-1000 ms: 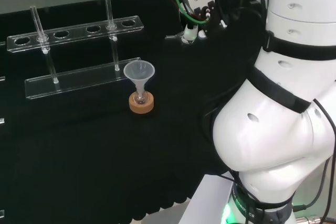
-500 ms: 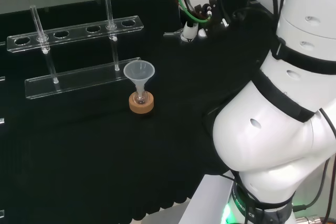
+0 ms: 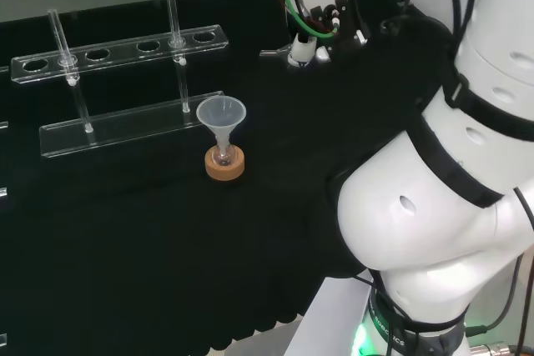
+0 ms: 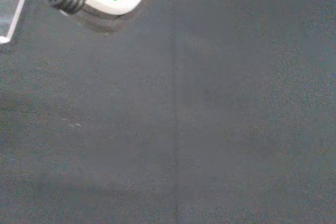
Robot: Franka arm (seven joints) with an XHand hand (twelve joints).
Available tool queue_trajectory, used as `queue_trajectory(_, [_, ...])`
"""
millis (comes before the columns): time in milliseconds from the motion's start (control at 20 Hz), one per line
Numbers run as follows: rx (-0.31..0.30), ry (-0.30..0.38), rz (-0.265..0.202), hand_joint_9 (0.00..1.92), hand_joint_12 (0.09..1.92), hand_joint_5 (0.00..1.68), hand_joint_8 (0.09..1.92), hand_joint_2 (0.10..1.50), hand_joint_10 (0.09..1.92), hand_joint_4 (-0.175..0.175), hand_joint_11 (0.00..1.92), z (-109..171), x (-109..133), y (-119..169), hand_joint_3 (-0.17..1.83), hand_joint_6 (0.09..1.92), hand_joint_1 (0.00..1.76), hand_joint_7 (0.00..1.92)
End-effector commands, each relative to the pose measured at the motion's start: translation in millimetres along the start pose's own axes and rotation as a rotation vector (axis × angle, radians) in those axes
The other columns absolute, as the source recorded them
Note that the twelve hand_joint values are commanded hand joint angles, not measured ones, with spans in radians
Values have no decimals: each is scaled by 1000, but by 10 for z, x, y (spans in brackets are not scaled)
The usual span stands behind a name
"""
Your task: Pour all the NaCl from the weighing funnel into the round-bottom flask.
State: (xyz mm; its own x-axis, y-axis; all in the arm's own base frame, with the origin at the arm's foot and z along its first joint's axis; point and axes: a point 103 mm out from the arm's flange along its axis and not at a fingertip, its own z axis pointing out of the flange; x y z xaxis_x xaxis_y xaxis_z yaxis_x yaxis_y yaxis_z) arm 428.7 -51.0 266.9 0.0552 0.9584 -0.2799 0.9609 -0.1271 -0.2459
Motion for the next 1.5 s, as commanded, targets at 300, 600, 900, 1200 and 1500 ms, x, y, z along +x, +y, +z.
queue_trajectory(300, [-11,-68,-32,1033,1037,1321,697,734,360,175,892,-148,534,-821,477,512,1122,568])
queue_trajectory(600, [1,-98,-45,1039,1025,1323,699,735,350,175,911,-89,663,-965,474,508,1122,565])
queue_trajectory(900, [10,-144,-56,1041,1020,1324,698,736,346,175,919,-79,750,-962,473,507,1123,557])
queue_trajectory(1200, [48,-195,-49,1043,1016,1324,697,736,342,175,923,-38,795,-870,472,505,1123,551])
queue_trajectory(1500, [67,-242,-49,1045,1011,1325,697,736,339,175,928,-32,853,-792,471,504,1123,543])
